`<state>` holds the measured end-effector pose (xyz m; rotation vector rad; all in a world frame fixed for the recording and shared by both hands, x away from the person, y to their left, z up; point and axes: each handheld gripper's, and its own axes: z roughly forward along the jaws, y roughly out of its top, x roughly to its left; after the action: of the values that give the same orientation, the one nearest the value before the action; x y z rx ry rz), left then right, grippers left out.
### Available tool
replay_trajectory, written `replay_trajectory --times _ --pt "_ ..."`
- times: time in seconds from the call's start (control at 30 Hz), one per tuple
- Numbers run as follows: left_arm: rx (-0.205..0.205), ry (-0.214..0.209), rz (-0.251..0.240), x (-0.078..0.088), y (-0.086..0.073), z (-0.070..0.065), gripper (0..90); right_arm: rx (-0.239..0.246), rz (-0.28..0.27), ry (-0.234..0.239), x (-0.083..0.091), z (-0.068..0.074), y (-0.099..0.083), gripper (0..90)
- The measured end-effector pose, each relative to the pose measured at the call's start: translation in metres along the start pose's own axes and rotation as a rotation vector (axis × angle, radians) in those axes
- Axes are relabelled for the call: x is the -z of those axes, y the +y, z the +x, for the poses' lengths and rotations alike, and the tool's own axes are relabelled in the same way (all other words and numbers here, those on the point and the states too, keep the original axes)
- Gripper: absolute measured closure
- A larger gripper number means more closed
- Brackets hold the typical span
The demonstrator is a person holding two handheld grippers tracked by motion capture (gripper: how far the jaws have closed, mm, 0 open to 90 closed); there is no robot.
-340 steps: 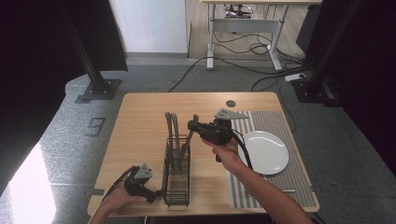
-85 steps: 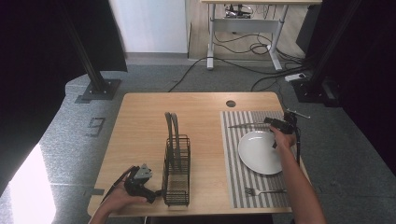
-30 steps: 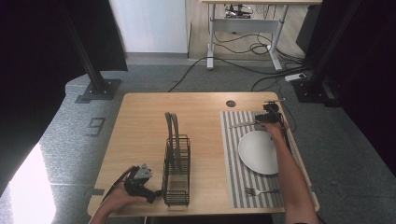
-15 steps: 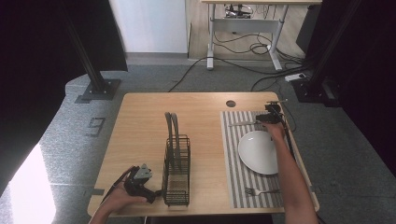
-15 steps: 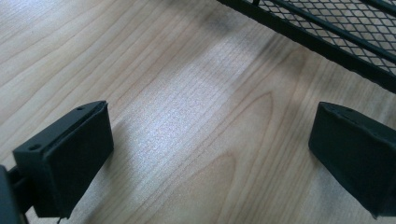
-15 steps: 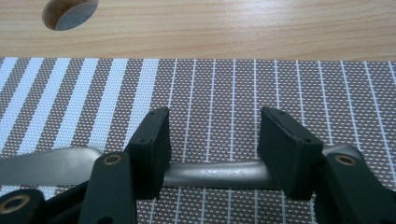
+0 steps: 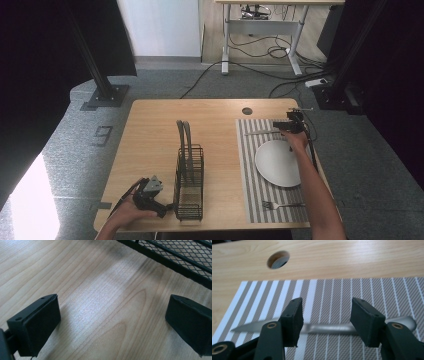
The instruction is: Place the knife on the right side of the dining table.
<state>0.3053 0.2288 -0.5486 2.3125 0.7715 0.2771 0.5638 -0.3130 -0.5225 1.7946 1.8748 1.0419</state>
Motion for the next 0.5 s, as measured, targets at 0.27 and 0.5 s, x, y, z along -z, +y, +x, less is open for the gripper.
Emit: replay_trajectory --times 0.27,0.5 --pt "0.0 0.0 0.0 0.0 0.0 0.0 0.0 0.032 -0.039 0.049 0.032 0.014 -0.012 42.3" --pt "0.0 0.0 0.001 0.0 0.0 0.0 0.0 0.056 -0.033 0.125 0.064 0.031 -0.024 42.2"
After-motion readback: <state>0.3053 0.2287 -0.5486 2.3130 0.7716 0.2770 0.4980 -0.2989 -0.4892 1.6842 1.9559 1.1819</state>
